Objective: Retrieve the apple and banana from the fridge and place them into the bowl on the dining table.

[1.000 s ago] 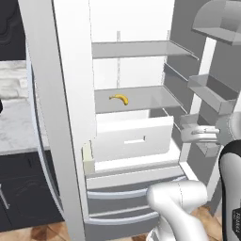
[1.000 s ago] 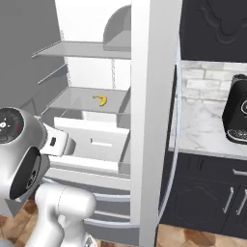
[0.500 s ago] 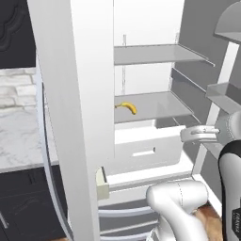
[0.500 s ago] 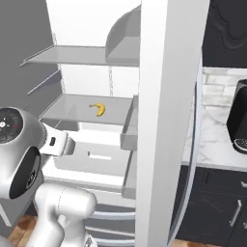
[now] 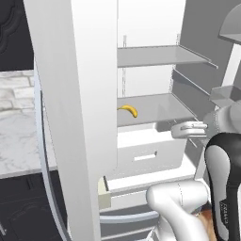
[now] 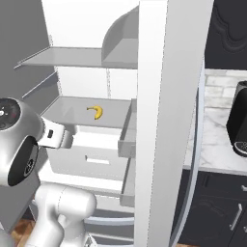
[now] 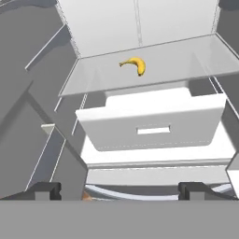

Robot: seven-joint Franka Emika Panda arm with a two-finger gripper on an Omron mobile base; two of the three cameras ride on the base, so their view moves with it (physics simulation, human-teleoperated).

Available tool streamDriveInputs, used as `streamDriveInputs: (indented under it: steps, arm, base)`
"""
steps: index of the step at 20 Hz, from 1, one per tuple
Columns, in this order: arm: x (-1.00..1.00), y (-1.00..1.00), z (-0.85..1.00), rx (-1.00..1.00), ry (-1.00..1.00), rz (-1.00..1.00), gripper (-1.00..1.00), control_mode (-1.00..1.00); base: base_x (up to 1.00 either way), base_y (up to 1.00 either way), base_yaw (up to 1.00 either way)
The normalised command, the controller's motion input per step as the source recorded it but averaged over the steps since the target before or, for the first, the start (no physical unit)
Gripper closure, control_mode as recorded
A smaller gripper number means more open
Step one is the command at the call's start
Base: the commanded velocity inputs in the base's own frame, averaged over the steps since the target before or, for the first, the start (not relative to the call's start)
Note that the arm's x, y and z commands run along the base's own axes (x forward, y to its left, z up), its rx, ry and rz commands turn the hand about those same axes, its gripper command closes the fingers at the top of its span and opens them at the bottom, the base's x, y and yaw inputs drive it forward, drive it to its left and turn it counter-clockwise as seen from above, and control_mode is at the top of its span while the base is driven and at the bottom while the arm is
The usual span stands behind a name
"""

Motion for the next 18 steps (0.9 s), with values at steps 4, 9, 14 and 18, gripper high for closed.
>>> streamDriveInputs:
  steps: [4, 9, 14, 18]
  arm:
    - [0.28, 0.11, 0.00, -0.08, 0.01, 0.00, -1.00, -1.00]
    - [0.45, 0.00, -0.05, -0.03, 0.04, 0.00, -1.00, -1.00]
    - [0.71, 0.00, -0.24, 0.00, 0.00, 0.00, -1.00, -1.00]
    - [0.74, 0.00, -0.29, -0.01, -0.02, 0.00, -1.00, -1.00]
  base:
    - [0.00, 0.00, 0.00]
    - [0.00, 0.00, 0.00]
    - [0.00, 0.00, 0.00]
    - [0.00, 0.00, 0.00]
